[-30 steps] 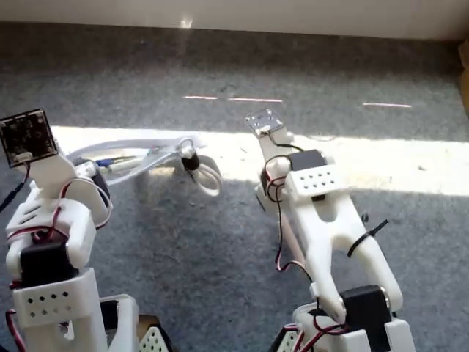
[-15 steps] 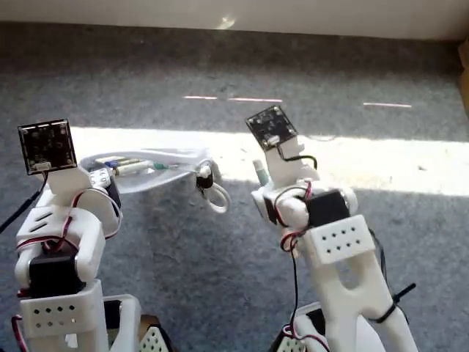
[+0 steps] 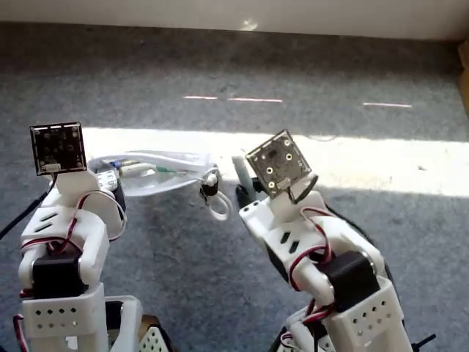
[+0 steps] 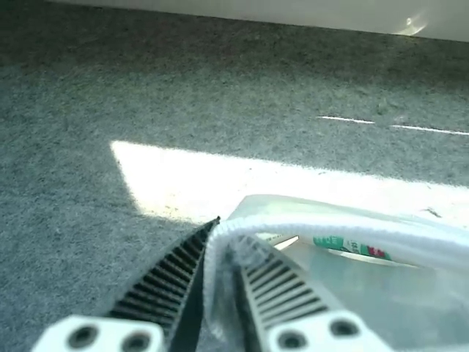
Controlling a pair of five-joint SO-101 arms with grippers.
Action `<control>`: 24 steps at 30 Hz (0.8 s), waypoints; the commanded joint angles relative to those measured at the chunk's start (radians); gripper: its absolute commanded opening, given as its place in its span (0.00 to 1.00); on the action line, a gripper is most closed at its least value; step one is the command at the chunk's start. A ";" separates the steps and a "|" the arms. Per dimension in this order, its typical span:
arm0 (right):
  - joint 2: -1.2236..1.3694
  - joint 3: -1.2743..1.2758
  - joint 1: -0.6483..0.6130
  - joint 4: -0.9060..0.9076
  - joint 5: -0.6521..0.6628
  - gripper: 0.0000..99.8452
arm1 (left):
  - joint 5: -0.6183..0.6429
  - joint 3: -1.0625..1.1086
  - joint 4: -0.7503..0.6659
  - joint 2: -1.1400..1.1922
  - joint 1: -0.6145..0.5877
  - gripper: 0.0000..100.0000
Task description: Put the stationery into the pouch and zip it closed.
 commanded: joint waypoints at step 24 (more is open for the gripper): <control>-0.054 -0.240 -0.343 -0.602 -0.245 0.00 | -0.006 0.004 -0.014 -0.013 0.007 0.01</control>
